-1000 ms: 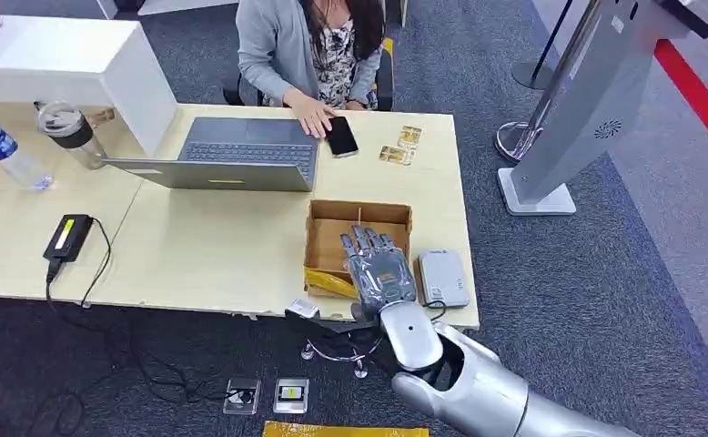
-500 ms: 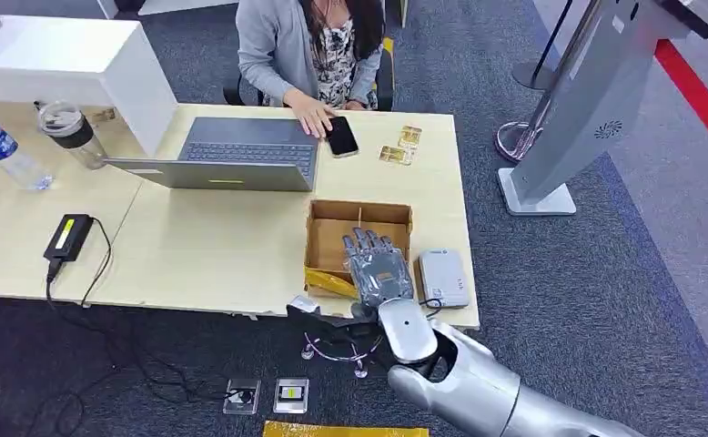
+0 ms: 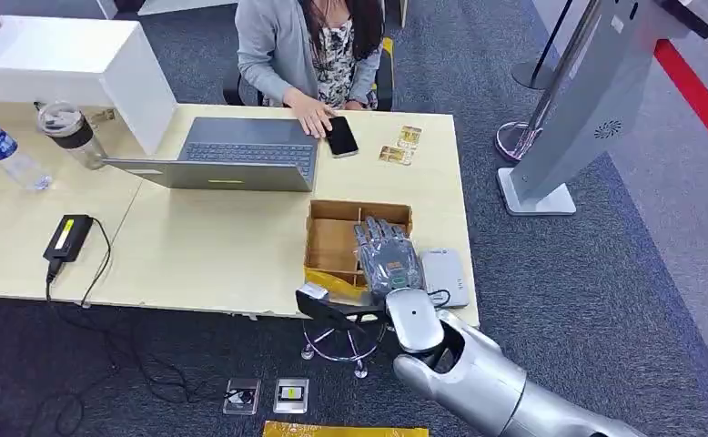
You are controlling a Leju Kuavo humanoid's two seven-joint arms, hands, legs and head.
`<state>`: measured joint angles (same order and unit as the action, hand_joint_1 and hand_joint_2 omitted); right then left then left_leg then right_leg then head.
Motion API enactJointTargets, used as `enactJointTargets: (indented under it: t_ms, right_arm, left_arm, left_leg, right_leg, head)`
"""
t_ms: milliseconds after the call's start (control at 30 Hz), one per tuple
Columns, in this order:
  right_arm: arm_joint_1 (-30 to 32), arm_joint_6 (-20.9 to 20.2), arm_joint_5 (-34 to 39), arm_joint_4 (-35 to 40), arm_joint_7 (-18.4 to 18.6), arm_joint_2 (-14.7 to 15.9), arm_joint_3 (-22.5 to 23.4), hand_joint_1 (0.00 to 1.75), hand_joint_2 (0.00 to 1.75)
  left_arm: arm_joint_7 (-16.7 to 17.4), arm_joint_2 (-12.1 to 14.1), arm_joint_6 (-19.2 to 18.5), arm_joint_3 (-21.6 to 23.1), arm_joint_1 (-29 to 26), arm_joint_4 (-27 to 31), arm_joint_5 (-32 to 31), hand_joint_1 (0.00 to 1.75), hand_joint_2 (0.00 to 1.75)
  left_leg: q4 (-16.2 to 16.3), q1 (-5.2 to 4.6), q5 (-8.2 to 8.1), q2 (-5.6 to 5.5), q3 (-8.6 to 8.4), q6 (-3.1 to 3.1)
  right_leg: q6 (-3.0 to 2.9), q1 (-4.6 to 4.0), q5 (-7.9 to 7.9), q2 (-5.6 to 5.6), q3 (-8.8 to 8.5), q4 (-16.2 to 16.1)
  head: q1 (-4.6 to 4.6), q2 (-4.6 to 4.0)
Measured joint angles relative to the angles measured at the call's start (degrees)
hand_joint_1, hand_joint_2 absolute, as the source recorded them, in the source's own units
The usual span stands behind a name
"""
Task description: Pass the card to the sensor for recognition and then transmit it.
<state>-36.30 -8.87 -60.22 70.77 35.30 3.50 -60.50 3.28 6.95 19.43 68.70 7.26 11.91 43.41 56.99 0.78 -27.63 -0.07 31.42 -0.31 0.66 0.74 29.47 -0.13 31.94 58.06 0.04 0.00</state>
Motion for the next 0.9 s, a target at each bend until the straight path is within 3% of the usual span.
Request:
enactJointTargets:
  t_ms: [267, 900]
  right_arm:
    - [0.73, -0.53, -0.74, 0.83, 0.00, 0.15, 2.29, 0.00, 1.75]
    - [1.36, -0.22, 0.48, 0.79, 0.00, -0.07, 2.21, 0.00, 1.75]
  left_arm:
    - [0.00, 0.00, 0.00, 0.00, 0.00, 0.00, -0.20, 0.00, 0.00]
    - [0.00, 0.00, 0.04, 0.00, 0.01, 0.00, -0.37, 0.00, 0.00]
  left_leg:
    - [0.00, 0.00, 0.00, 0.00, -0.01, 0.00]
    - [0.00, 0.00, 0.00, 0.00, 0.00, 0.00]
  right_leg:
    - [0.00, 0.00, 0.00, 0.00, 0.00, 0.00]
    - [0.00, 0.00, 0.00, 0.00, -0.01, 0.00]
  head:
    - [-0.02, 0.00]
    - [0.00, 0.00]
